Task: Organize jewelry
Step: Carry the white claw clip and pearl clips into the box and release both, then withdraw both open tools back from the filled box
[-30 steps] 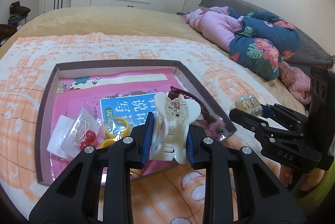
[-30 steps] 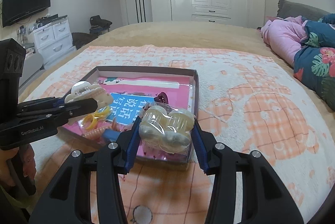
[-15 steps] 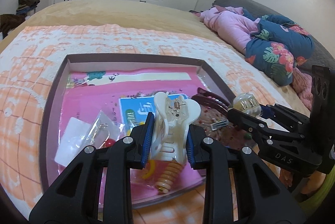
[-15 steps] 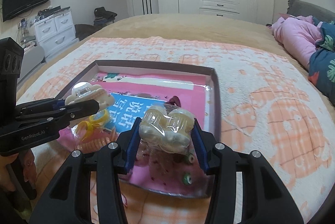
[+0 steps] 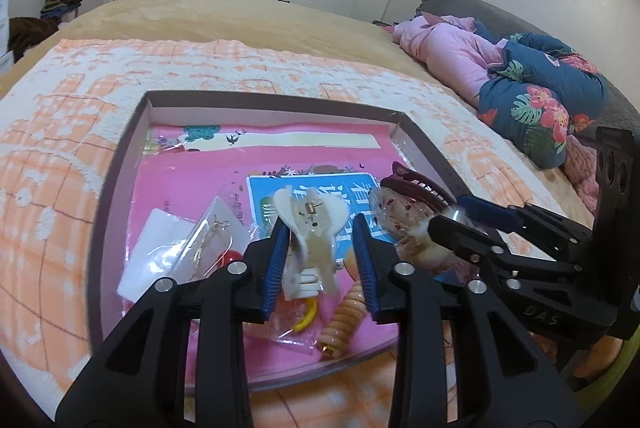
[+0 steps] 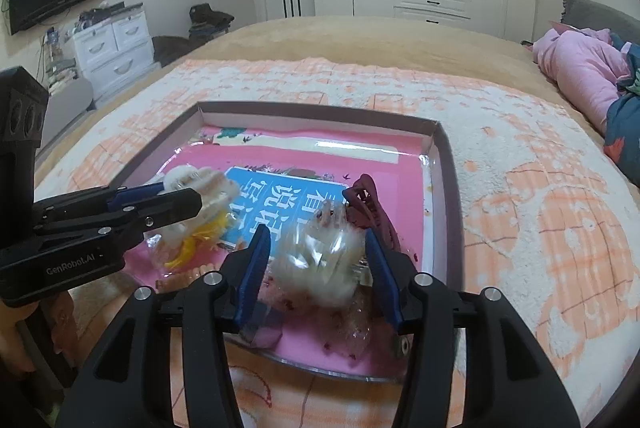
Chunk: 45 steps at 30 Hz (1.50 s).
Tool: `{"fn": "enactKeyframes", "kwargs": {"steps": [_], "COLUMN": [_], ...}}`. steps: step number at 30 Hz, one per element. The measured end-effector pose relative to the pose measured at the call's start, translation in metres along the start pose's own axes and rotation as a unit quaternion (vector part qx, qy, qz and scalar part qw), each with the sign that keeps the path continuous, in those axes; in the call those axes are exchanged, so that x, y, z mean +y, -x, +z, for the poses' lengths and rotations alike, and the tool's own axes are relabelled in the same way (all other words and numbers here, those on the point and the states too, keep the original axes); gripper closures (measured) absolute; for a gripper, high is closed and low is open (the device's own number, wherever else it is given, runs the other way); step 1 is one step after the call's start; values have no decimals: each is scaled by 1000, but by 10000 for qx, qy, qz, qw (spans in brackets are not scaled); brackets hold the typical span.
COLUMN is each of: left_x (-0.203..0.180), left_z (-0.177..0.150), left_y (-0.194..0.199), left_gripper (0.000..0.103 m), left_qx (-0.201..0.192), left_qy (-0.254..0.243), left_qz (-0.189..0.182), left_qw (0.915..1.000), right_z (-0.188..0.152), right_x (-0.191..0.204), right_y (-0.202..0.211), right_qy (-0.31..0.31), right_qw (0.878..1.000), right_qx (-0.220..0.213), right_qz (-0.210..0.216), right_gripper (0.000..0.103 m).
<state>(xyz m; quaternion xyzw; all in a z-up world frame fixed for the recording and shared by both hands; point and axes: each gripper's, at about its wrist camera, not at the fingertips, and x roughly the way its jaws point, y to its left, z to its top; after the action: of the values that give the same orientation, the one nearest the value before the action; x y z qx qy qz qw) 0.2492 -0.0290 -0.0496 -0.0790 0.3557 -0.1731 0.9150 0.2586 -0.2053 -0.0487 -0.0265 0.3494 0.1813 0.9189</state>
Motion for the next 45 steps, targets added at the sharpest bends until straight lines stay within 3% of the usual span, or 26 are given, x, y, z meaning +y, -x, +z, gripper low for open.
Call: {"fn": "enactKeyframes", "kwargs": {"steps": [1,9,20,22,31,40,45], "left_x": [-1,-13,-27,-29,-39,-43,-43], "left_z": [0,-11,-34,-37,-52,-73,-84], "left_y": [3,46,104,113,137,158,160], "left_gripper": [71,51,11,11,11,11,11], "left_qx": [-34,-368,-700,-753,-836,-1190,-1198], "left_qy": [-10,-34,-177,-170,-14,-21,-54], "left_qz": [8,45,347,347,359,606,799], "left_qw": [10000,9993,9968,9964,9958,9910,9896], "right_z": [-1,-15,-34,-37,-58,-81,-91], "right_x": [-1,-3,8,11,22,21,24], "right_y": [5,58,123,131,165,178,180], "right_qy": [-62,-190,-80,-66,-11,-41,-74], "right_qw": [10000,9981,9941,9935,9905,9846,9818], "right_qx": [-64,-583,-1069,-1123,-1341,-1655,-1793], "right_qz": [17,-59,-140,-155,-287,-555,-617], "right_gripper": [40,26,12,8,6,6,6]}}
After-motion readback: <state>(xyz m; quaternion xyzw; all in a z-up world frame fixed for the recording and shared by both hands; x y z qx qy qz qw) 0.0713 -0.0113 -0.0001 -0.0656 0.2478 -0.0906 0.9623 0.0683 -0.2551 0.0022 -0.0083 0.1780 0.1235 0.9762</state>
